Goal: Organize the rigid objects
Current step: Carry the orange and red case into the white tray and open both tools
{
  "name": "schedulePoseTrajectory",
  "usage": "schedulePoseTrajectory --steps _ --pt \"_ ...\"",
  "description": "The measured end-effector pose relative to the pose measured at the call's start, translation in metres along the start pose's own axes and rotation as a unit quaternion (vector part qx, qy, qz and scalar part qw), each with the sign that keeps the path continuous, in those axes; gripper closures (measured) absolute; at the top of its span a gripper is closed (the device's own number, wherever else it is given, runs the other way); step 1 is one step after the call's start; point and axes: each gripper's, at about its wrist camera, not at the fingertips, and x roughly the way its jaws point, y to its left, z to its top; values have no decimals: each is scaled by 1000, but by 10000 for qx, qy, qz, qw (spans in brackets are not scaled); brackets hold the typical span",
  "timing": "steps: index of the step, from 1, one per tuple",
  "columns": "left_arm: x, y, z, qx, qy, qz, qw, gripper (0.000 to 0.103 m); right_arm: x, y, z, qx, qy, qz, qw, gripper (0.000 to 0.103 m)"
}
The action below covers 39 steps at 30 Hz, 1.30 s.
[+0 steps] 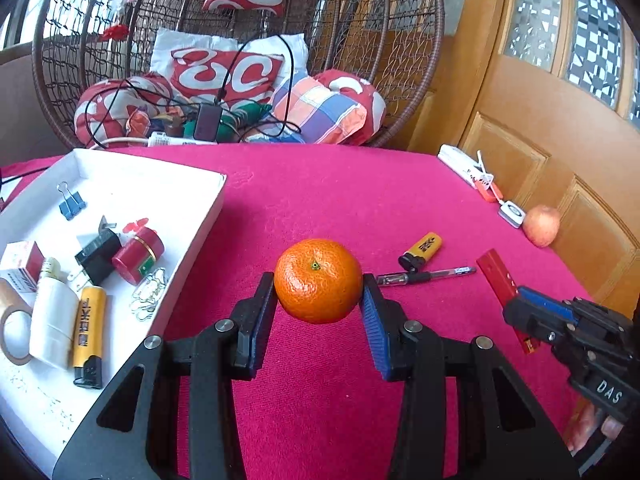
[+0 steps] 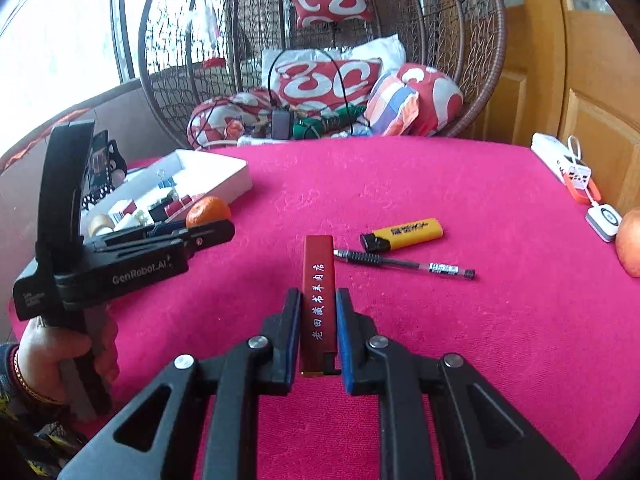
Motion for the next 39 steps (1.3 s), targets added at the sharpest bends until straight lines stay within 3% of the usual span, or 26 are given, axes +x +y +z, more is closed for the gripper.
schedulePoseTrajectory --steps 6,12,39 --pt "-54 -10 10 104 -498 -99 9987 62 -37 5 13 388 -680 222 9967 88" --pt "-86 -13 17 218 -855 -99 9961 62 -57 14 24 312 -927 232 9949 88" --pt "-121 32 20 -49 -1142 102 9934 62 -61 62 45 -28 -952 540 9940 88"
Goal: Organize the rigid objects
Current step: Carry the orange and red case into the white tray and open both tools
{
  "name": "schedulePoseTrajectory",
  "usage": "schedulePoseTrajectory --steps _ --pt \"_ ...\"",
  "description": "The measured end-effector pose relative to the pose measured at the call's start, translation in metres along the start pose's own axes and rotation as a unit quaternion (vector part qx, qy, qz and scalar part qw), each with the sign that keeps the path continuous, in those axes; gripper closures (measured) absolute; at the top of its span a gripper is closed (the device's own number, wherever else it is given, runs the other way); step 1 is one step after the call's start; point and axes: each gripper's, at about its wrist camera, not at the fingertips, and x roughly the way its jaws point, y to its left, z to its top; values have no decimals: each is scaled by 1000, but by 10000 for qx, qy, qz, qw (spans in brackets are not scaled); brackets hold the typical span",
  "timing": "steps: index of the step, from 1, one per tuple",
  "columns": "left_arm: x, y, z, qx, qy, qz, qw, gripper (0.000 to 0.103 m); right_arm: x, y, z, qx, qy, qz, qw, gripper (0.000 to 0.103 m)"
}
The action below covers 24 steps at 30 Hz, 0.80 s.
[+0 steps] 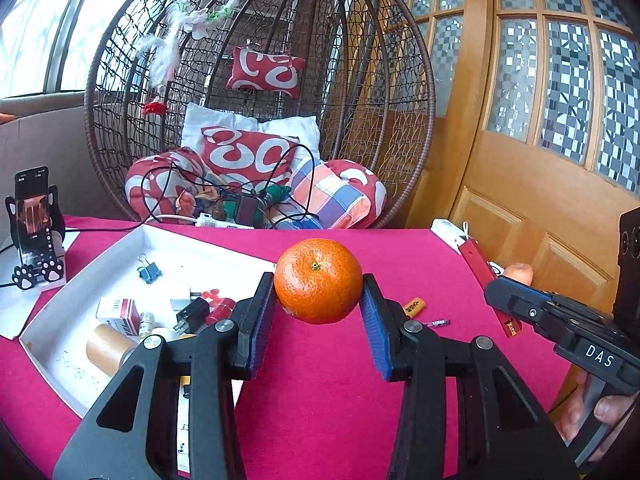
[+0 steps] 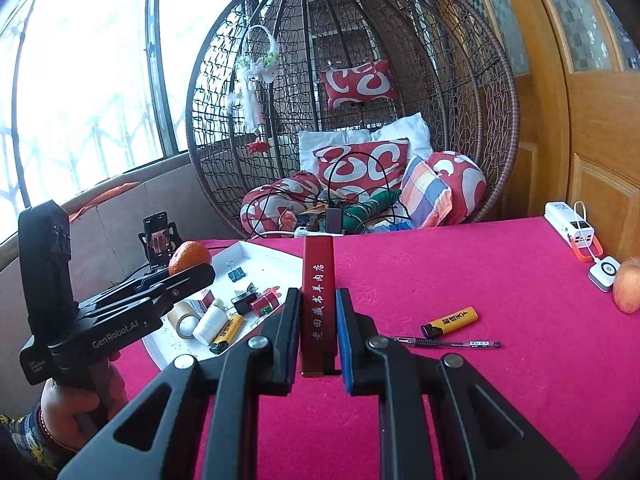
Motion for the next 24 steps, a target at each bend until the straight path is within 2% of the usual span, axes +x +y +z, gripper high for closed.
schedulePoseTrajectory --steps 14,24 --pt "-8 39 2 -346 -86 196 9992 62 19 25 9 -194 107 200 9996 88" --pt "-10 77 4 -599 -34 486 9970 62 41 50 16 -395 211 411 9982 88"
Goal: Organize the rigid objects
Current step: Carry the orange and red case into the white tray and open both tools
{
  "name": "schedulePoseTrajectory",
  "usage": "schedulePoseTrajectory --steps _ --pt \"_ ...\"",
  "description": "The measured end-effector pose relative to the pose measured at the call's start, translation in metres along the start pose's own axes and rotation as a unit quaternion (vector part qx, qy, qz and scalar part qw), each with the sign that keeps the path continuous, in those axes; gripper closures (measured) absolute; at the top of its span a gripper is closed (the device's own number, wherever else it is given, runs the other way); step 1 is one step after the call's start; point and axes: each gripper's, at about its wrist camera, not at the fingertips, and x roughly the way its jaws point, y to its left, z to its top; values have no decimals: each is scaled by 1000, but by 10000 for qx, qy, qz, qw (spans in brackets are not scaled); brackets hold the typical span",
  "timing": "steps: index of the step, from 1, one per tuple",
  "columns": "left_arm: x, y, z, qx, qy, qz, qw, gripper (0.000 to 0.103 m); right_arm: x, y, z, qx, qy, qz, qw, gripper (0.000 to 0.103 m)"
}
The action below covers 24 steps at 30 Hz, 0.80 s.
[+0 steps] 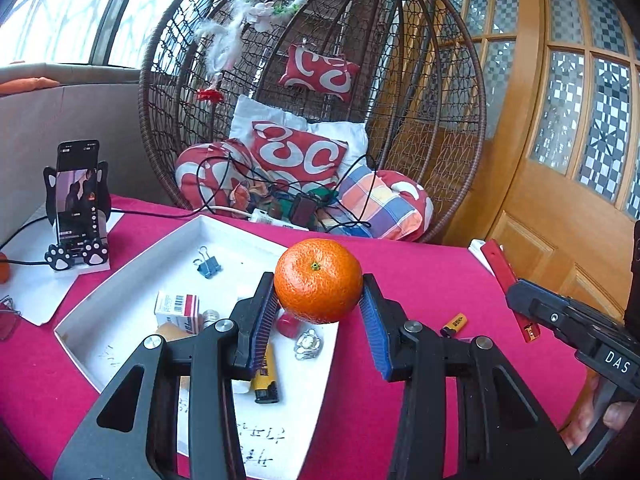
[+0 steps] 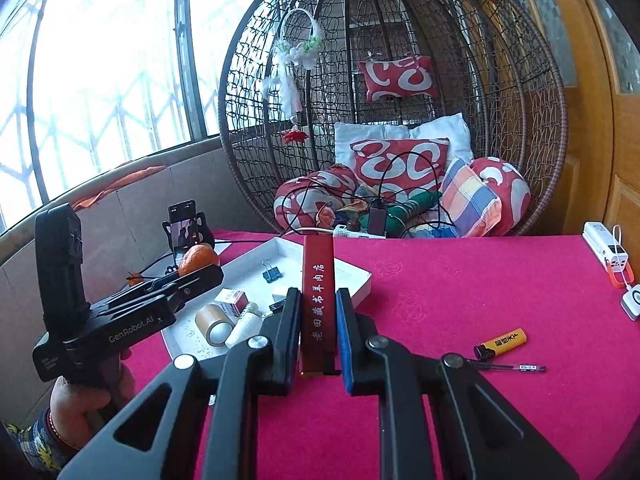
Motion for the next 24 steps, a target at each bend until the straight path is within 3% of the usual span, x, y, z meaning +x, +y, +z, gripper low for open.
schedulePoseTrajectory --steps 16,24 --pt "25 93 -9 -458 473 1105 9917 62 92 34 13 333 653 760 9944 88" --pt "40 125 -23 -696 792 1351 9852 62 156 55 -2 506 1246 886 9869 88"
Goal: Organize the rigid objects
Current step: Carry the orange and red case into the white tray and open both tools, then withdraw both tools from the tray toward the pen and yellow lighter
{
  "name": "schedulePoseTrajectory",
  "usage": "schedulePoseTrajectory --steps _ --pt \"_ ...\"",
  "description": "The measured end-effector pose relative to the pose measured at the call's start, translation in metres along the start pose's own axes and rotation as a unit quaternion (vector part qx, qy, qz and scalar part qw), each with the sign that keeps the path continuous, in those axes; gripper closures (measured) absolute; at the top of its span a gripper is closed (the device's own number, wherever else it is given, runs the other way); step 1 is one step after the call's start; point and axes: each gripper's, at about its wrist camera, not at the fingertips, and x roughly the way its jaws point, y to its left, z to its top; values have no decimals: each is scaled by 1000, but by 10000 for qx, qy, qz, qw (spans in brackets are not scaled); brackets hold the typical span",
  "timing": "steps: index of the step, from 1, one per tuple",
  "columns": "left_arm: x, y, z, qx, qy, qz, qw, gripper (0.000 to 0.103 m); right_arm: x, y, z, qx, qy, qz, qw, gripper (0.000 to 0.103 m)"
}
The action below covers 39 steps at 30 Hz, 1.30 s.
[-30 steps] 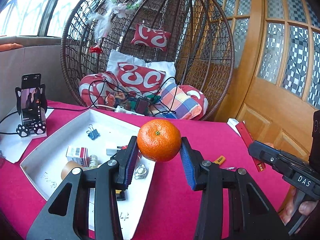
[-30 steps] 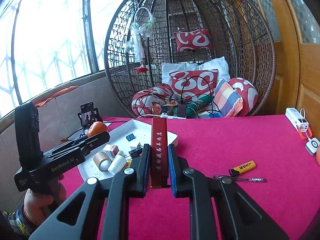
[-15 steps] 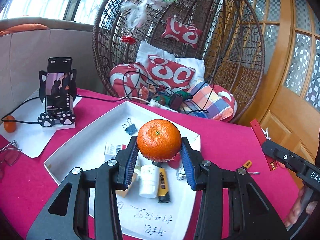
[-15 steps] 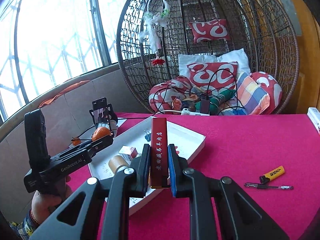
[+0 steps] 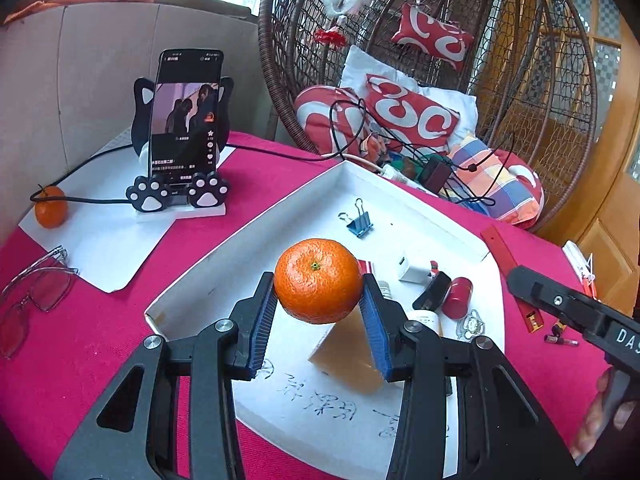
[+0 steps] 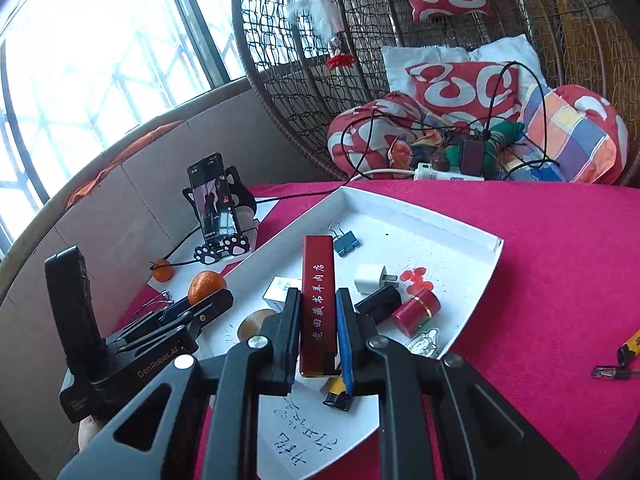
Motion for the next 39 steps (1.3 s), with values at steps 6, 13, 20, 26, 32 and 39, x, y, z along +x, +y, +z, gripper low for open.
schedulePoseTrajectory --steps 6,13,20,26,32,39 --pt "12 3 -6 16 158 54 9999 62 37 2 -11 18 336 -98 9994 87" --pt "11 1 -4 57 83 182 9998 61 54 3 -22 -64 419 -239 9988 85" --pt "-4 -7 0 171 -273 326 9989 7 45 12 -28 -457 136 -559 9973 43" --pt "-20 -20 3 365 -662 362 9965 0 18 21 -41 -1007 -409 -917 9898 0" --pt "-25 -32 4 420 -670 262 9965 0 -2 11 -49 -844 -516 -1008 9900 0" --pt "-34 -49 3 551 -746 106 9956 0 -32 -18 -62 -422 -569 -1078 9916 0"
